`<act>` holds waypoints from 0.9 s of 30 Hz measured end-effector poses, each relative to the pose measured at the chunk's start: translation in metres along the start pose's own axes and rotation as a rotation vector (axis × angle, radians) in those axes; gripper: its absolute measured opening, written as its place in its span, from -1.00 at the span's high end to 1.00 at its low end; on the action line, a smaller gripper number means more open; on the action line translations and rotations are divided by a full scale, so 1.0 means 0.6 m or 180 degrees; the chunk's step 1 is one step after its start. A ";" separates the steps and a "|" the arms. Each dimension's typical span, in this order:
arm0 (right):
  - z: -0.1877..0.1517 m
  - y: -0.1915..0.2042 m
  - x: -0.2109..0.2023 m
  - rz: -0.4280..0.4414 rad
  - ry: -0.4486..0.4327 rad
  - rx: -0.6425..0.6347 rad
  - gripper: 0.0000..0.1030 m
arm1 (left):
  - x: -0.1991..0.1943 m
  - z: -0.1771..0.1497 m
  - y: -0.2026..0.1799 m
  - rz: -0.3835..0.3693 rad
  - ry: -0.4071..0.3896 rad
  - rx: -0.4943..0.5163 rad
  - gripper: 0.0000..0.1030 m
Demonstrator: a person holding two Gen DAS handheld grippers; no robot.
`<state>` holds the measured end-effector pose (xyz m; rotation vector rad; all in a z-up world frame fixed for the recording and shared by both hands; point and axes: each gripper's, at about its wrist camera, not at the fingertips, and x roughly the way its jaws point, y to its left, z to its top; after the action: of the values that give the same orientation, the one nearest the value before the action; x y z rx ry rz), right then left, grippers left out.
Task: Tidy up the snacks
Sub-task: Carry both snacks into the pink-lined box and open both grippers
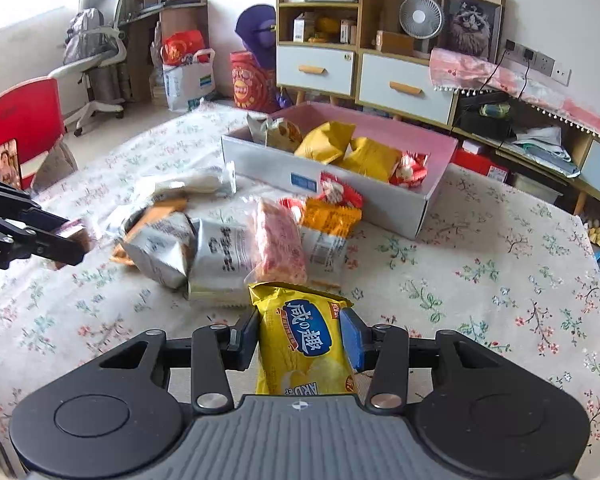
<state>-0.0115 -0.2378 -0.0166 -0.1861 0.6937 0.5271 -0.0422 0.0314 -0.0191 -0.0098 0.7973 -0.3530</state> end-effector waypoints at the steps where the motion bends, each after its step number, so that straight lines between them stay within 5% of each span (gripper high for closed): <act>1: 0.004 0.000 -0.006 0.0008 -0.0040 0.0021 0.38 | -0.001 0.004 0.001 -0.0005 -0.0010 -0.0013 0.39; 27: 0.126 -0.048 0.038 -0.0319 -0.0344 0.0494 0.38 | 0.066 0.156 0.009 0.0019 -0.0302 -0.0299 0.39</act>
<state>0.0606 -0.2283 0.0260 -0.0461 0.6137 0.3827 0.0504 0.0124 0.0180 -0.1114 0.7192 -0.3069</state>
